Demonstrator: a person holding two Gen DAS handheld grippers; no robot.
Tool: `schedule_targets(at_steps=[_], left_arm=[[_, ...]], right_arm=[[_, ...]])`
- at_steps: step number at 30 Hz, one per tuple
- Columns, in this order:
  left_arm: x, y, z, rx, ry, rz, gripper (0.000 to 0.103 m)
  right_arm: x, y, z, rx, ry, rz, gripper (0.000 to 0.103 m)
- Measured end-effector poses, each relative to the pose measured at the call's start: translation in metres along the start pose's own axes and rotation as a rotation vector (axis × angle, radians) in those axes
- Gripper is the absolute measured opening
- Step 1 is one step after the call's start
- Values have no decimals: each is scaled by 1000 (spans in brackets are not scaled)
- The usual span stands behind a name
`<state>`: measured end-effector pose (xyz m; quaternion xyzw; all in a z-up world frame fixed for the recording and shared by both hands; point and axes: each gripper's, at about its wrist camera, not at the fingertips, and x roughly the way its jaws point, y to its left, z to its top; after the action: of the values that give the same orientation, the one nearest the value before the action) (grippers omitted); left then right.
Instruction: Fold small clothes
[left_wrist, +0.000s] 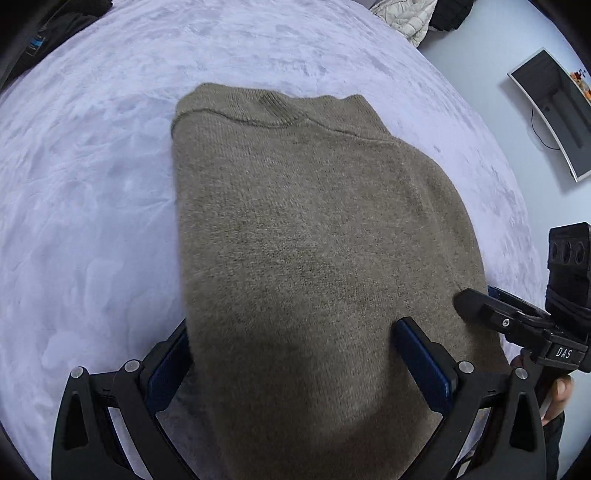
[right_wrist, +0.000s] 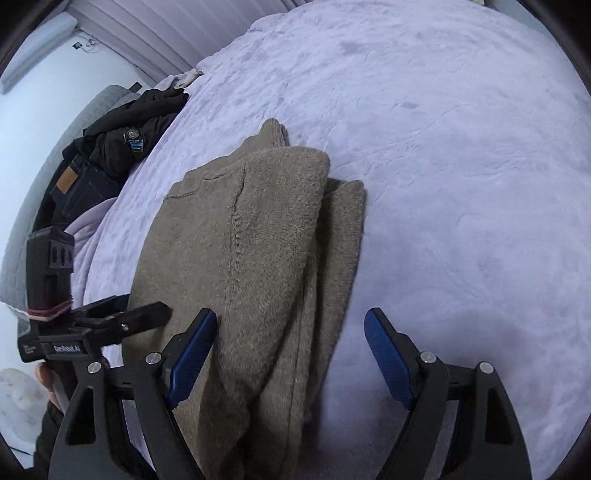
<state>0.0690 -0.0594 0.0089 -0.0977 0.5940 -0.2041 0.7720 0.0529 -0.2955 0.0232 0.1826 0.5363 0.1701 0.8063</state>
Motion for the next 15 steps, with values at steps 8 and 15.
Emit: schedule_targets(at_steps=[8, 15], left_arm=[[10, 1, 4, 19, -32, -71, 99], [-22, -9, -3, 77, -109, -47, 41]], right_arm=[[23, 6, 1, -50, -39, 23, 86], [13, 39, -1, -149, -57, 14, 40]])
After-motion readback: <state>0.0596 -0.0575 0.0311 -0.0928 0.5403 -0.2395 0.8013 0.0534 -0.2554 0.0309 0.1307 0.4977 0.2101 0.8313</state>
